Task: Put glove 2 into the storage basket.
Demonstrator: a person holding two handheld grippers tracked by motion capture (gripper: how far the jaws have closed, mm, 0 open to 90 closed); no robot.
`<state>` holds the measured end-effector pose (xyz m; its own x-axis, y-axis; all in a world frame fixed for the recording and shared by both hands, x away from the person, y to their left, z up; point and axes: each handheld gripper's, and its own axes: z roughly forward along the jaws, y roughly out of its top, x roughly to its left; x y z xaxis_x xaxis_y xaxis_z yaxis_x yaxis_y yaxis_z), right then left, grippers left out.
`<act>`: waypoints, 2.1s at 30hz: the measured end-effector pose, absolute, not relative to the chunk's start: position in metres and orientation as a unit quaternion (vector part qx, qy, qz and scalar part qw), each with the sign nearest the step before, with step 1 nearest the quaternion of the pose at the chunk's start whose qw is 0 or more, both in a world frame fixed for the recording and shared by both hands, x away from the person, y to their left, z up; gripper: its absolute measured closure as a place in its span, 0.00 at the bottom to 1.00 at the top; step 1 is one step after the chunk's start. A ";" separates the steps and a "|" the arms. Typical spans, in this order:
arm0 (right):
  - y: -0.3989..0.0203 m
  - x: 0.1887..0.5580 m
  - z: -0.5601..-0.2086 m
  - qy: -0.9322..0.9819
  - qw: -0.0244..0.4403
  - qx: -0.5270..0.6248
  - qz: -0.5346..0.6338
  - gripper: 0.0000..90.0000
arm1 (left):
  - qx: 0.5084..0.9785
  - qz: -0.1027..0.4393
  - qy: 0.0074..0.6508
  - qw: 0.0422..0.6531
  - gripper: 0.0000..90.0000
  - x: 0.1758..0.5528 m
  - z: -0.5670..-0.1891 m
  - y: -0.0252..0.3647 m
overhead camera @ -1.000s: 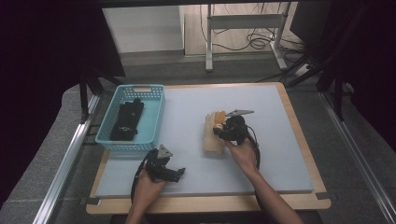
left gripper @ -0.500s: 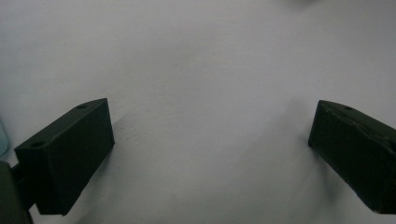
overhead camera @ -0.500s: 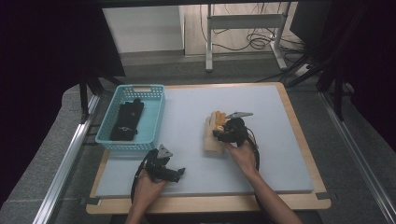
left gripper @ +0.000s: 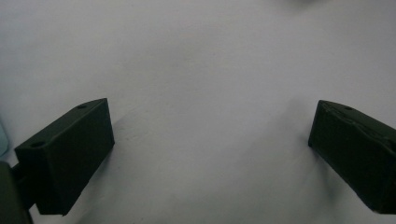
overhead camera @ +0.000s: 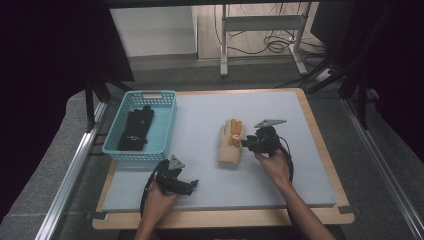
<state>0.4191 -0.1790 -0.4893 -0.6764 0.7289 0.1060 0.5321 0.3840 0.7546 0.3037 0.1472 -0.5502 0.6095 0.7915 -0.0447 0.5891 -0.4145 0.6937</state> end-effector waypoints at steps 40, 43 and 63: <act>-0.120 0.397 -0.530 0.880 0.071 0.280 0.377 0.98 | 0.829 0.147 0.415 0.344 0.01 0.304 -0.550 0.148; -0.116 0.397 -0.531 0.880 0.071 0.276 0.380 0.98 | 0.829 0.147 0.415 0.344 0.01 0.304 -0.550 0.148; -0.172 0.394 -0.511 0.861 0.114 0.313 0.384 0.68 | 0.830 0.150 0.414 0.341 0.00 0.303 -0.550 0.147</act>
